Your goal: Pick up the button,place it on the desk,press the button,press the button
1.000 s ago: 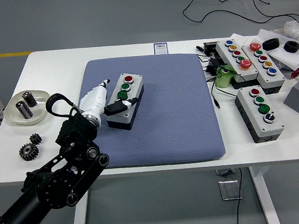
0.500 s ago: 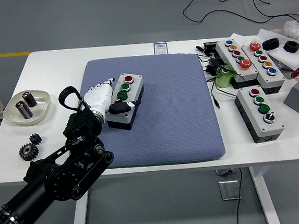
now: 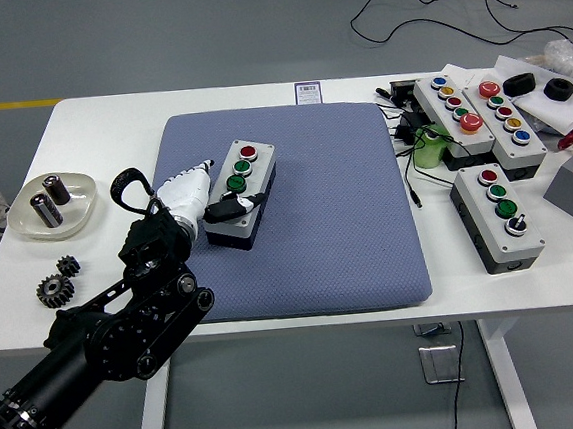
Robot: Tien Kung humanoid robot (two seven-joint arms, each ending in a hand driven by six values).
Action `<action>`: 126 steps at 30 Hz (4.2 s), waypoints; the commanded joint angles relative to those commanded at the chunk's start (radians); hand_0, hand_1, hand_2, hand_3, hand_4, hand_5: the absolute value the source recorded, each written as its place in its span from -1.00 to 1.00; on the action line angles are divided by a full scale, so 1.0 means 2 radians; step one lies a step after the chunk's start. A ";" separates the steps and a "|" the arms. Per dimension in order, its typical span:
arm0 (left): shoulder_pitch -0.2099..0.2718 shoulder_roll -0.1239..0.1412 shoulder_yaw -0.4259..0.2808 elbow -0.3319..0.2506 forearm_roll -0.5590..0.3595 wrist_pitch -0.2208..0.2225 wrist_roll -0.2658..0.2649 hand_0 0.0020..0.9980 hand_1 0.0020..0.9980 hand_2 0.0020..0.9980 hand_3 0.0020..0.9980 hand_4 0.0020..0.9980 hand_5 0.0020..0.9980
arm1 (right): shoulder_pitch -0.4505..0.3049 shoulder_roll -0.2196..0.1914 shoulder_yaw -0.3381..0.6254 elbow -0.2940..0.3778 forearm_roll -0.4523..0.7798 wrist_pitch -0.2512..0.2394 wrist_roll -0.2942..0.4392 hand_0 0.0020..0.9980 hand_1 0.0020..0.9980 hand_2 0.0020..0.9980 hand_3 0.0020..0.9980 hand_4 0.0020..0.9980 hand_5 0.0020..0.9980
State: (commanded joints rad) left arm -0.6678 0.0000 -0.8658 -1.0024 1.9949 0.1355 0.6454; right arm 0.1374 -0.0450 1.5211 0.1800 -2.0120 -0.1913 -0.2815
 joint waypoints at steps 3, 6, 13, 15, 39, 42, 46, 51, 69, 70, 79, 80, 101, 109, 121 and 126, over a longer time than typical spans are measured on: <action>-0.002 0.000 0.000 0.000 -0.005 -0.004 0.000 0.81 1.00 1.00 1.00 1.00 0.44 | -0.001 -0.001 0.000 0.000 0.000 0.000 0.000 0.35 0.29 0.37 0.26 -0.39 -0.66; -0.004 0.000 0.000 0.002 -0.008 -0.007 0.000 0.81 1.00 1.00 1.00 1.00 0.44 | -0.001 -0.001 0.000 0.000 0.000 0.000 0.000 0.35 0.29 0.37 0.26 -0.39 -0.66; -0.006 0.000 -0.001 0.010 -0.019 -0.034 0.000 0.80 1.00 1.00 1.00 1.00 0.47 | -0.002 -0.002 -0.001 0.000 0.002 0.000 0.000 0.35 0.29 0.37 0.26 -0.39 -0.66; -0.005 0.000 0.000 0.010 -0.022 -0.038 0.000 0.80 1.00 1.00 1.00 1.00 0.50 | -0.001 -0.002 -0.001 0.000 0.002 0.000 0.000 0.34 0.29 0.37 0.26 -0.39 -0.66; -0.019 0.000 0.016 0.022 -0.024 -0.043 0.000 0.79 1.00 1.00 1.00 1.00 0.42 | -0.001 -0.004 0.005 0.000 -0.002 -0.001 0.000 0.35 0.29 0.37 0.26 -0.39 -0.66; -0.019 0.000 0.017 0.021 -0.019 -0.044 0.000 0.79 1.00 1.00 1.00 1.00 0.42 | -0.001 -0.004 0.006 0.000 -0.003 -0.001 0.000 0.35 0.29 0.37 0.26 -0.39 -0.66; -0.022 0.000 0.018 0.020 -0.007 -0.046 0.000 0.75 1.00 1.00 1.00 1.00 0.02 | -0.001 -0.004 0.008 0.000 -0.005 -0.001 -0.001 0.35 0.29 0.37 0.26 -0.39 -0.66; -0.025 0.000 0.020 0.022 0.022 -0.054 0.000 0.55 0.88 0.99 1.00 0.80 -0.45 | -0.001 -0.005 0.007 0.000 -0.005 -0.001 -0.001 0.35 0.29 0.37 0.26 -0.38 -0.66; -0.029 0.000 0.019 0.021 0.028 -0.067 0.000 -0.08 0.30 0.44 0.53 0.63 -0.58 | -0.001 -0.005 0.008 0.000 -0.005 -0.001 -0.001 0.35 0.29 0.37 0.26 -0.38 -0.66; -0.030 0.000 0.019 0.022 0.031 -0.068 0.000 -0.08 0.30 0.44 0.53 0.63 -0.58 | -0.001 -0.005 0.009 0.000 -0.005 -0.001 -0.001 0.35 0.29 0.37 0.26 -0.38 -0.66; -0.032 0.000 0.019 0.028 0.047 -0.079 0.000 -0.02 0.10 0.18 0.23 0.60 -0.63 | -0.003 -0.006 0.012 0.000 -0.007 -0.001 -0.002 0.35 0.29 0.37 0.26 -0.39 -0.66; -0.033 0.000 0.019 0.029 0.049 -0.081 0.000 -0.02 0.10 0.18 0.23 0.60 -0.63 | -0.003 -0.005 0.012 0.000 -0.008 -0.001 -0.002 0.35 0.29 0.37 0.26 -0.39 -0.66; -0.033 0.000 0.023 0.049 0.102 -0.075 0.000 -0.64 -0.51 -0.39 -0.30 0.27 -1.00 | -0.006 -0.005 0.015 0.000 -0.011 0.000 -0.002 0.35 0.29 0.37 0.26 -0.39 -0.66; -0.031 0.000 0.024 0.058 0.086 -0.055 -0.014 -0.65 -0.58 -0.45 -0.38 -0.21 -1.00 | -0.004 -0.005 0.012 0.000 -0.006 -0.001 -0.002 0.35 0.29 0.37 0.26 -0.39 -0.66; -0.034 0.000 0.025 0.070 0.073 -0.017 -0.136 -0.69 -0.62 -0.51 -0.46 -0.45 -1.00 | -0.002 -0.004 0.013 0.000 -0.005 -0.001 -0.002 0.35 0.29 0.37 0.26 -0.39 -0.66; -0.037 0.000 0.027 0.077 0.073 -0.021 -0.185 -0.70 -0.63 -0.52 -0.46 -0.48 -1.00 | -0.001 -0.003 0.014 0.000 -0.004 -0.001 -0.002 0.35 0.29 0.37 0.26 -0.39 -0.66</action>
State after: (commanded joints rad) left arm -0.7423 0.0000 -0.8119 -0.8480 2.1406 0.0940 0.2752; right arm 0.1344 -0.0513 1.5485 0.1800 -2.0203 -0.1942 -0.2864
